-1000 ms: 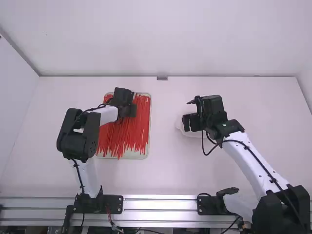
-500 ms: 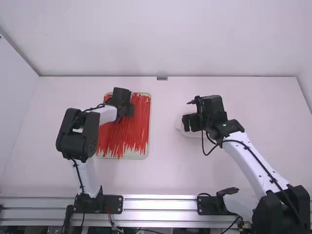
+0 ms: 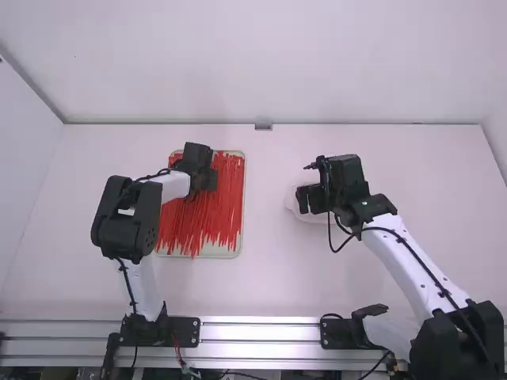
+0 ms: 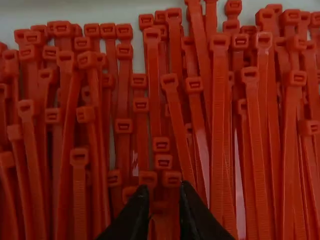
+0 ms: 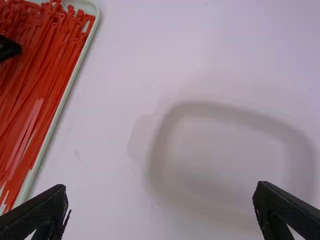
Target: Fasten the cable tie
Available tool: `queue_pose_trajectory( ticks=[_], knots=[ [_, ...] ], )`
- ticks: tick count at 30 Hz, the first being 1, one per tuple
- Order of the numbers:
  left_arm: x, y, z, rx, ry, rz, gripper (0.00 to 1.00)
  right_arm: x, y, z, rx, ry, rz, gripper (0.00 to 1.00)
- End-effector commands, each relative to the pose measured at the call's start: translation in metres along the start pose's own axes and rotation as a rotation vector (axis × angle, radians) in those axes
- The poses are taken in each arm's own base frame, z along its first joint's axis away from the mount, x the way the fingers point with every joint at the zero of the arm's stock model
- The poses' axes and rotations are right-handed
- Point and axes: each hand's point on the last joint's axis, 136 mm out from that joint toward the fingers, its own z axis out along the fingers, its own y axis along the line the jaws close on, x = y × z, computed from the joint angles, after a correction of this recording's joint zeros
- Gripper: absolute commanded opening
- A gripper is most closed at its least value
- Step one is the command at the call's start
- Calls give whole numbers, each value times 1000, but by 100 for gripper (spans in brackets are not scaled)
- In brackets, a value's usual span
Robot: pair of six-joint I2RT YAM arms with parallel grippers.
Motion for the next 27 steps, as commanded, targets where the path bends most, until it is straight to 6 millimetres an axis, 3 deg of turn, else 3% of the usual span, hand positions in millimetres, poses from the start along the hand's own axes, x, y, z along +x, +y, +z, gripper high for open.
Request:
queue_pose_trajectory(
  ticks=[1,27],
  knots=[
    [12,3,6,-9,34,-5,17,-14,2,-5,-3,-29,-5,99],
    [18,3,6,-10,58,-5,10,-14,2,-5,-4,-29,-5,99]
  ],
)
